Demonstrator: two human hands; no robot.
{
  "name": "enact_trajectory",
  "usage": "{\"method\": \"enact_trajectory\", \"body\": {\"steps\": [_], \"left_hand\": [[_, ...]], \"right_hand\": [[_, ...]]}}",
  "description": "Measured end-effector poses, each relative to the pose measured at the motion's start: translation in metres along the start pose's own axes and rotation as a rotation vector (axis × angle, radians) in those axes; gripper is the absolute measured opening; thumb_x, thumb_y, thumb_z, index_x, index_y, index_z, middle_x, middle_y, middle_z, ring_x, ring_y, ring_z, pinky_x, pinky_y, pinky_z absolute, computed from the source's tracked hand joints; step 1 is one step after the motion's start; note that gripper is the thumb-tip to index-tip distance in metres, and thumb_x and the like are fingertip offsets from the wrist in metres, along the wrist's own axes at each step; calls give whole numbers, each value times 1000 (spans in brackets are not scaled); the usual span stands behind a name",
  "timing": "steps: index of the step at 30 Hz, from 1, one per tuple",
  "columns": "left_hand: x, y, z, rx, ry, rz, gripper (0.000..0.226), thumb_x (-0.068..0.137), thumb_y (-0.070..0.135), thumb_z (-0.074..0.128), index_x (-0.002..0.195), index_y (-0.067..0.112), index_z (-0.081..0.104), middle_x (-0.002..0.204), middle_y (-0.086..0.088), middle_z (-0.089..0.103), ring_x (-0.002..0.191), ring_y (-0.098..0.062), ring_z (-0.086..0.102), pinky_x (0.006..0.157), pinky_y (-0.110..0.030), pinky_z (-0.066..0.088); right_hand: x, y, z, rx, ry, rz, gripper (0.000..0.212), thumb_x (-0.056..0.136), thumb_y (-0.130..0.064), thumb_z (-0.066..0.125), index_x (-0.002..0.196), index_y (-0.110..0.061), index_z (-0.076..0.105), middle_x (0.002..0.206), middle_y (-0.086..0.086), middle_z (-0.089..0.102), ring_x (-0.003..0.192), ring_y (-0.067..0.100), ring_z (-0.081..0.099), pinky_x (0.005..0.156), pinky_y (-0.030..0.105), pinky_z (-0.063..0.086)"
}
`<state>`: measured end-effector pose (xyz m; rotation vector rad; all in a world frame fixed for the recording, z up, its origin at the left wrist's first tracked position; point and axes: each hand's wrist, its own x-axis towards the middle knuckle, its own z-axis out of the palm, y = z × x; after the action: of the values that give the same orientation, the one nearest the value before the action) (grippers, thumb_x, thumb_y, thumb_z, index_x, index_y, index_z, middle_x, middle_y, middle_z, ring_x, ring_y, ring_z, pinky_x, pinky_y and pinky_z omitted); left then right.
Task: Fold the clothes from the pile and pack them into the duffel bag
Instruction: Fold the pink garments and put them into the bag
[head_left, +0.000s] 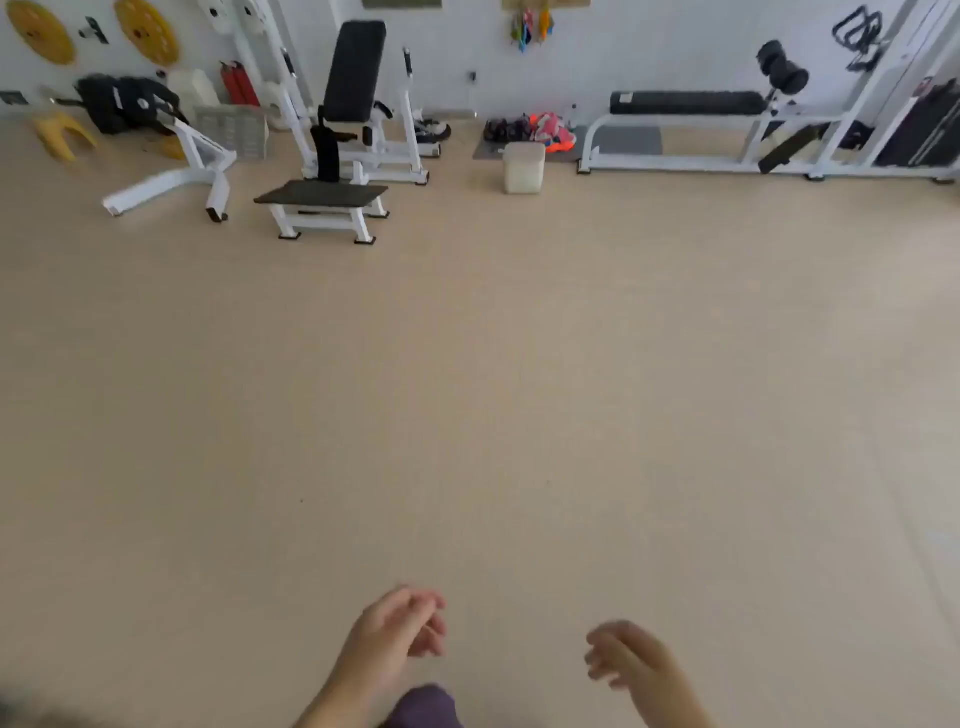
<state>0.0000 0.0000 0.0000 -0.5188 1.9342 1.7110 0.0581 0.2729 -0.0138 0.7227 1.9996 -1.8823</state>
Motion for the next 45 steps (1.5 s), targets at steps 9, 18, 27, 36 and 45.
{"method": "enact_trajectory", "body": {"steps": [9, 18, 27, 36, 45], "left_hand": [[96, 74, 20, 44, 16, 82, 26, 98, 4, 47, 91, 10, 71, 79, -9, 71, 68, -22, 65, 72, -27, 53], [271, 231, 10, 32, -166, 140, 18, 85, 30, 55, 90, 27, 72, 84, -5, 71, 73, -25, 68, 72, -26, 53], [465, 399, 78, 147, -422, 291, 17, 88, 22, 56, 93, 18, 71, 83, -7, 70, 71, -21, 66, 72, -20, 49], [663, 546, 150, 218, -360, 274, 15, 87, 26, 57, 89, 28, 72, 83, -5, 71, 73, -20, 67, 74, -23, 53], [851, 655, 158, 130, -182, 215, 23, 95, 11, 59, 89, 29, 73, 80, -5, 72, 68, -18, 67, 66, -18, 52]], "right_hand": [[109, -125, 39, -8, -206, -271, 22, 91, -16, 49, 89, -23, 70, 80, 8, 70, 73, 27, 68, 68, 23, 52], [294, -252, 47, -83, -171, -209, 24, 98, -5, 48, 95, -15, 69, 80, 8, 70, 74, 30, 67, 68, 25, 53], [452, -319, -14, -6, 15, -118, 24, 98, -6, 49, 93, -18, 70, 78, 9, 69, 73, 31, 66, 70, 32, 54], [683, -456, -84, -15, -61, -190, 23, 100, -15, 49, 94, -26, 68, 82, 5, 70, 75, 24, 68, 72, 32, 55], [906, -637, -100, -73, -197, -322, 19, 98, -9, 50, 96, -14, 68, 78, 7, 70, 70, 23, 67, 68, 20, 50]]}}
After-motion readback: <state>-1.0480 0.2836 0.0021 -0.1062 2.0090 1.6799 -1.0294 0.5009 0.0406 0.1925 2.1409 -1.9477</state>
